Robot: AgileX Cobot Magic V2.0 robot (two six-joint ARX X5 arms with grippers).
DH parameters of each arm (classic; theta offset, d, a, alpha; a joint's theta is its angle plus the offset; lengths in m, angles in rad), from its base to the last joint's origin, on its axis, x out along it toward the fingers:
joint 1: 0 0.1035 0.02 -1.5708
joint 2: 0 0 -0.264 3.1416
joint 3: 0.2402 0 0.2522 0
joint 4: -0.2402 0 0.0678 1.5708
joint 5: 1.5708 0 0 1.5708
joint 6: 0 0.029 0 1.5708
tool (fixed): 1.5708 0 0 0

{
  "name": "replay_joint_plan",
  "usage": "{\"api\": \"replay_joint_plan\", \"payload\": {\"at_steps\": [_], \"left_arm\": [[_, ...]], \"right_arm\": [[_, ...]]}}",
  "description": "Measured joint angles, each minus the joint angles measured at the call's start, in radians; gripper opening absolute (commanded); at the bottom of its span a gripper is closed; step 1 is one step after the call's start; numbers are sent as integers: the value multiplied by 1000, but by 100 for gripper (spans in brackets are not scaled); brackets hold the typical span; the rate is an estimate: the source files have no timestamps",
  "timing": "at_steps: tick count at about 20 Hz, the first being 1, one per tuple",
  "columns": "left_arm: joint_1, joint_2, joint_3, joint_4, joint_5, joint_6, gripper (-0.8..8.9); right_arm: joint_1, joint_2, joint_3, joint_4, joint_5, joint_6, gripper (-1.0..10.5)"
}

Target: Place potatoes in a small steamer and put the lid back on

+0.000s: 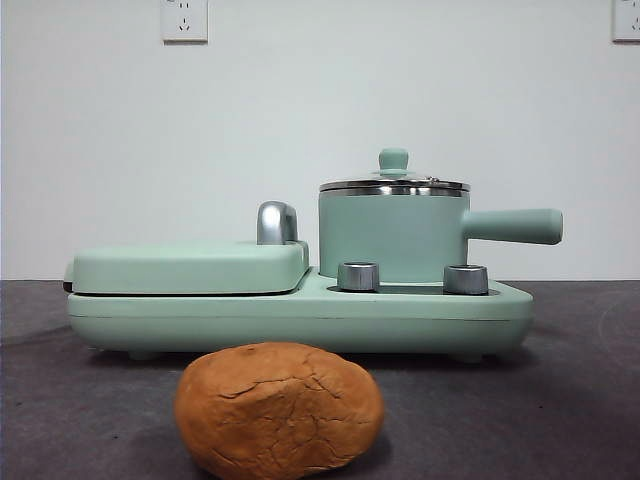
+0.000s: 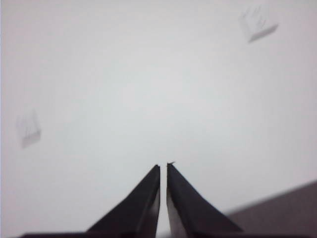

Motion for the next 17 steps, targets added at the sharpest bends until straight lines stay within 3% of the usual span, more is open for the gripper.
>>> {"api": "replay_joint_plan", "payload": {"at_steps": [4, 9, 13, 17], "left_arm": [[0, 40, 166, -182, 1, -22, 15], [-2, 178, 408, -437, 140, 53, 15], [-23, 315, 577, -611, 340, 203, 15], [-71, 410, 679, -753, 455, 375, 15]], "right_arm": [[0, 25, 164, -105, 21, 47, 19], [2, 142, 404, -353, -117, 43, 20], [35, 266, 570, -591, -289, -59, 20], [106, 344, 665, -815, -356, -236, 20]]}}
